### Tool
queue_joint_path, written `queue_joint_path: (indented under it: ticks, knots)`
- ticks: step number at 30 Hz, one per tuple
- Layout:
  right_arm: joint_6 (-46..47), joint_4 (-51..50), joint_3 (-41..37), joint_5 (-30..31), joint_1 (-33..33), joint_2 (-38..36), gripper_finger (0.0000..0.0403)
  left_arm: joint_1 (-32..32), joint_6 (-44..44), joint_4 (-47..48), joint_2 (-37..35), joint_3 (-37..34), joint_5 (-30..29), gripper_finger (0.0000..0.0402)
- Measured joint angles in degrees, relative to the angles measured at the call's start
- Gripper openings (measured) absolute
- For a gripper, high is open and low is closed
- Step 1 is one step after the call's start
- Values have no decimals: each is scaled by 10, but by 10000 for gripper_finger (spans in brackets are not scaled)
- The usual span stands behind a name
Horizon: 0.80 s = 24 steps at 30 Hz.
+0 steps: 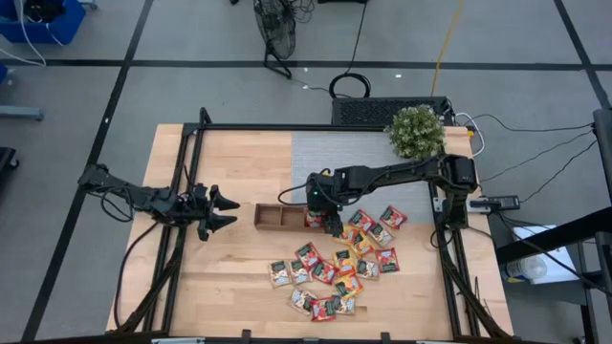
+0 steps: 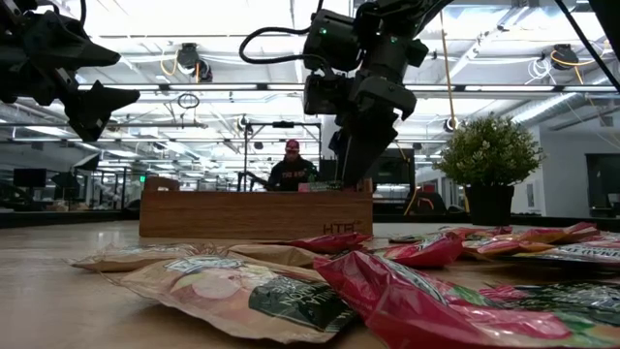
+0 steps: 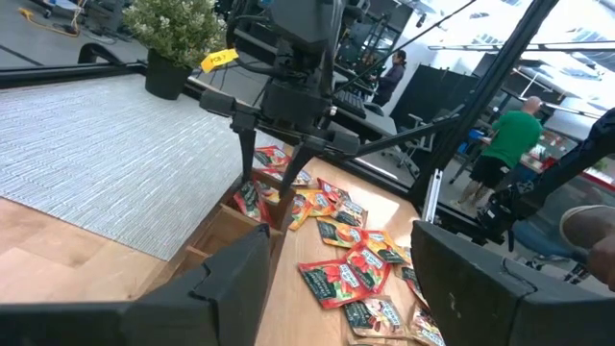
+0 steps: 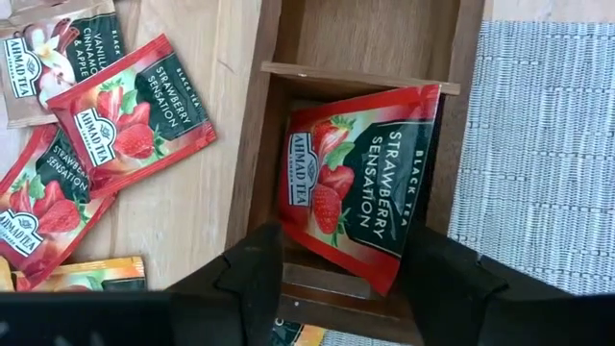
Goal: Pick & Place Tea
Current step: Put the red tea bag into the right section of the wooden organizer
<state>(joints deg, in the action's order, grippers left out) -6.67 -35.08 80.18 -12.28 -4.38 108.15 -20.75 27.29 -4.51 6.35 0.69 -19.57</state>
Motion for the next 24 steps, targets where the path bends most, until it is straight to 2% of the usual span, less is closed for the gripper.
queue_joint_path:
  ticks: [5,13,20,24]
  knots:
    - [-5,0,0,0,0,-9,121,0,0,0,0,0,0,250]
    - [-21,5,0,0,0,-13,9,0,0,0,0,0,0,250]
    - [-25,3,0,11,3,-18,1,0,0,0,0,0,0,250]
    - [-30,4,0,86,17,-31,1,0,0,0,0,0,0,251]
